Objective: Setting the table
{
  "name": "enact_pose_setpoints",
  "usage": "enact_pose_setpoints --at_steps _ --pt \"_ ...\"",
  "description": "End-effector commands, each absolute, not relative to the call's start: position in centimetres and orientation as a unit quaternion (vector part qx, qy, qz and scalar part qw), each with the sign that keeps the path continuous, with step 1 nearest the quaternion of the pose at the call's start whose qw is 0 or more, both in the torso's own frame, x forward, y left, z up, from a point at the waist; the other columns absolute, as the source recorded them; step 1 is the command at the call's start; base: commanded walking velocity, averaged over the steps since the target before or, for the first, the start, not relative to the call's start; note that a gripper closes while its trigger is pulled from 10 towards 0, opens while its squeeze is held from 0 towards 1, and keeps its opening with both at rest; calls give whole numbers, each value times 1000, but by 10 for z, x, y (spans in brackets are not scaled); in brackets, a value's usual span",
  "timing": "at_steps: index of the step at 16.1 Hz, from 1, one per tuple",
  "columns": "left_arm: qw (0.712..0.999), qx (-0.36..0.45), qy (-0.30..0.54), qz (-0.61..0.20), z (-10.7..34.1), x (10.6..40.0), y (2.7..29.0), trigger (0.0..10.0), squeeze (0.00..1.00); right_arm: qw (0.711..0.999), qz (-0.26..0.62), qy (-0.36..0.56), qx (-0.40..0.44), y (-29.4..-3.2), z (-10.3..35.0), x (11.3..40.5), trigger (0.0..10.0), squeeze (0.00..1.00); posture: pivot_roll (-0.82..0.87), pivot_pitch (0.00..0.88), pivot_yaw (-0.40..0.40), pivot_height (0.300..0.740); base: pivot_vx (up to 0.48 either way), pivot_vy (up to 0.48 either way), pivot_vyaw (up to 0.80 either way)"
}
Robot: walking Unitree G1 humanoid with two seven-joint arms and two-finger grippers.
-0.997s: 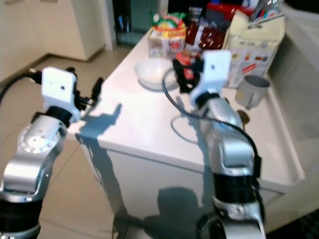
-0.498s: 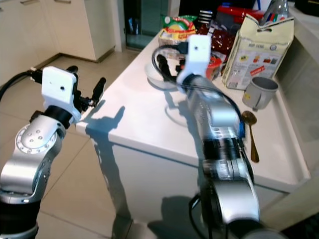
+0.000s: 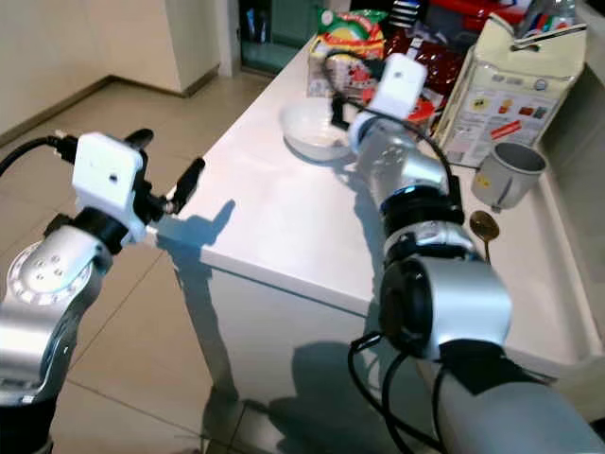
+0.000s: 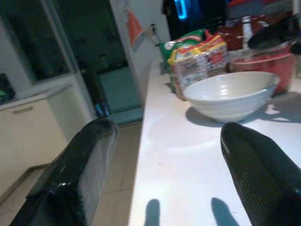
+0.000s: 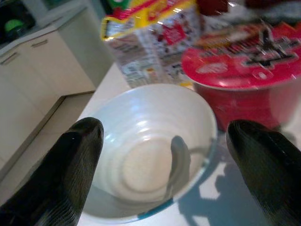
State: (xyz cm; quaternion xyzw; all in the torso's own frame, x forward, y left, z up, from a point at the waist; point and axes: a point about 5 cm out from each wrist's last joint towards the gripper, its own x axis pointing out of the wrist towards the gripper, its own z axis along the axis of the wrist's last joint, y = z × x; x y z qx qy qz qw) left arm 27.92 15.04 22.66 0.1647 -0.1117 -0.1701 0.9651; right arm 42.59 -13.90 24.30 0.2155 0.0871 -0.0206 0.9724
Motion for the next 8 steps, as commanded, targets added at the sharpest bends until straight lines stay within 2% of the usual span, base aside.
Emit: enact_pose_setpoints --at_steps 1,5,8 --pt "957 163 -119 -208 232 272 141 10000 0 967 -34 74 241 -146 252 428 10000 0 87 64 -82 740 0 0 0" --pt "944 142 -120 -271 234 259 129 10000 0 966 -51 101 233 -156 243 427 10000 0 88 79 -82 740 0 0 0" --pt "944 143 -114 -275 234 253 128 10000 0 961 -48 136 235 -150 226 425 10000 0 110 99 -90 740 0 0 0"
